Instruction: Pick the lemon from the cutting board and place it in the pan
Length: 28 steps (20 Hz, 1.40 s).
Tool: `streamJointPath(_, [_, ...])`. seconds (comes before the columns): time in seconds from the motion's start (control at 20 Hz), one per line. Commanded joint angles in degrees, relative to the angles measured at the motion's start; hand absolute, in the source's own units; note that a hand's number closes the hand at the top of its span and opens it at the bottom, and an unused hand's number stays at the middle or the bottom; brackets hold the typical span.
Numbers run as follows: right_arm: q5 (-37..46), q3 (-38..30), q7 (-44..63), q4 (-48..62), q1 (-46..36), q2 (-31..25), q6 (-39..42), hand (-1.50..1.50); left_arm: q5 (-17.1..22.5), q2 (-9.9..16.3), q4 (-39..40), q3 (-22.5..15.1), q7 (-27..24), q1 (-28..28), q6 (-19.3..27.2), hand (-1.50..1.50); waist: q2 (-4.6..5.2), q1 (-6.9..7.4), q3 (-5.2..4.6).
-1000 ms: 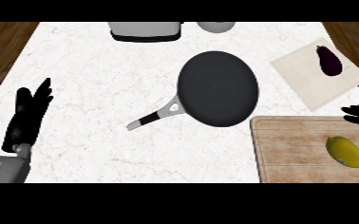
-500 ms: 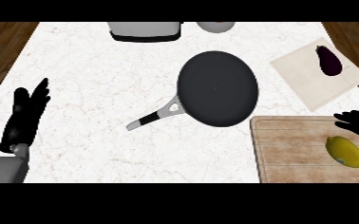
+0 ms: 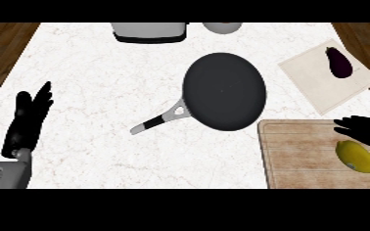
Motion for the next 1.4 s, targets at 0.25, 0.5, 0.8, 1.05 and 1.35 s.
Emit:
streamJointPath(0.25, [6.18, -2.01, -2.49, 4.41, -0.16, 6.3, -2.4, -1.5, -2.23, -0.51, 0.51, 3.55, -0.66, 0.26, -2.98, 0.0, -0.01, -0.03, -0.01])
streamJointPath(0.5, [9.6, -2.78, -4.25, 5.9, -1.37, 5.29, -1.62, -1.5, -3.25, -2.01, -4.79, 3.81, -0.67, 4.48, -2.94, 0.0, -0.06, 0.12, 0.0])
streamJointPath(0.8, [14.23, -2.39, -2.2, 10.37, -2.44, 9.28, -4.46, -1.5, -5.14, -4.52, -1.16, 3.85, 3.14, -2.65, -2.14, 0.0, 0.03, -0.08, 0.0])
streamJointPath(1.05, [16.92, -3.55, -4.53, 10.92, -1.95, 10.23, -6.92, 1.5, -5.66, -3.93, -3.2, 5.87, 1.37, 0.61, -4.87, 0.0, -0.01, -0.08, 0.0])
streamJointPath(1.35, [19.39, -4.16, -7.26, 19.01, -8.47, 12.95, -17.65, 1.5, -6.45, -4.46, -6.16, 5.26, -0.06, 4.72, -4.96, 0.0, 0.02, 0.61, 0.04])
